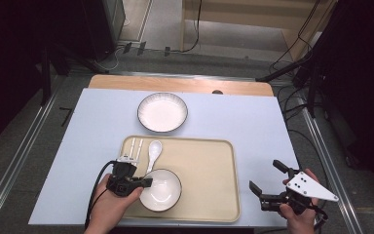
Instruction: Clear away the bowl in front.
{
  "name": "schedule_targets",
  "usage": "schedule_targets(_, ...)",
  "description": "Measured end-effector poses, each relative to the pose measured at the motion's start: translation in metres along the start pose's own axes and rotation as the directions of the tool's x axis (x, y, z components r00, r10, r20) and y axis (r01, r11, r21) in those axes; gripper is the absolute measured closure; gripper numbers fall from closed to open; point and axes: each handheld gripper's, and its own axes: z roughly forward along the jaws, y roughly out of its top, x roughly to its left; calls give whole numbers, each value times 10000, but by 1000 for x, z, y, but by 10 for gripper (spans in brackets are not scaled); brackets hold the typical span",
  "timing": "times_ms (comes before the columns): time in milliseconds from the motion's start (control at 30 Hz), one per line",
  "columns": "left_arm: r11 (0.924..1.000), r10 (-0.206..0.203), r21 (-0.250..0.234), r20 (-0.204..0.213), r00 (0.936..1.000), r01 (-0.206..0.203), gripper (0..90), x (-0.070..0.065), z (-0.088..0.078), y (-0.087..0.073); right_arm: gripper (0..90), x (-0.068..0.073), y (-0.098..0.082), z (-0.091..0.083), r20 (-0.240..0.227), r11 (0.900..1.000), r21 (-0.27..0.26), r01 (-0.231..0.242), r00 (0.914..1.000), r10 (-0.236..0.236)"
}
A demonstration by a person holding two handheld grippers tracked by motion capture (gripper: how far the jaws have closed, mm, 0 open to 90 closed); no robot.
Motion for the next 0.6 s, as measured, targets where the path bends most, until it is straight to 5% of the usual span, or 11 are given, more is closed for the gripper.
schedule_targets(233,9994,31,-340,574,9983,-11,780,3,-1,-3,0,0,0,0,1,10000,-7,26,10000,-26)
schedule_targets(433,9970,-80,-766,718,9974,135,427,4,-7,2,0,-1,-1,-1,10,10000,4,-46,10000,46)
schedule_targets(600,9922,-89,-1236,785,9969,186,221,8,-20,11,0,-1,-1,-1,9,10000,0,-34,10000,34)
